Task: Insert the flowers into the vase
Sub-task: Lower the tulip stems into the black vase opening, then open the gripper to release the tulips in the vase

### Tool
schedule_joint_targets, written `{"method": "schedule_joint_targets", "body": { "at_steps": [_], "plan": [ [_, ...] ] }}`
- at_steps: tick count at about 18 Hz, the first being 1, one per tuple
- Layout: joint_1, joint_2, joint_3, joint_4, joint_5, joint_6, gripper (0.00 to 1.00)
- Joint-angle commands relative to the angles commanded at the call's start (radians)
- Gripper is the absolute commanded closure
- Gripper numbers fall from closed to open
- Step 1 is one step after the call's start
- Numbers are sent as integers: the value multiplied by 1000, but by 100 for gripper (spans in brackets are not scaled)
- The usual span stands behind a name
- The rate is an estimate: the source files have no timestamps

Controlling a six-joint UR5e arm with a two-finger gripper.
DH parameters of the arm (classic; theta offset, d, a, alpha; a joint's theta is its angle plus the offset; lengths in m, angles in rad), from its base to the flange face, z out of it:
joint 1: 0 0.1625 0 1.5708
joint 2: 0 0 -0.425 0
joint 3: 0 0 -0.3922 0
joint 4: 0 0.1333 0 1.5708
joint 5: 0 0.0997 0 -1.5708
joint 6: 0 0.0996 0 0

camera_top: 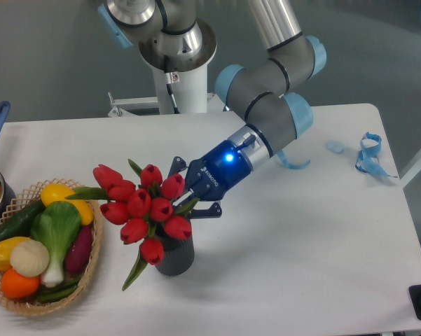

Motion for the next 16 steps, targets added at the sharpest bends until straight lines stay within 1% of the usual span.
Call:
{"method": "schedule_joint_targets", "body": {
  "at_steps": [3,6,7,9,12,15,16],
  "plan": [
    [0,-9,-18,0,0,38,85],
    [0,-9,-34,0,0,49,85],
    [0,-9,-34,0,0,51,80],
    [0,-9,-31,0,0,60,61],
    [2,-12,-28,0,0,109,22],
    [3,-11,-28,0,0,118,4],
    [3,-9,-29,0,0,117,1]
  ]
}}
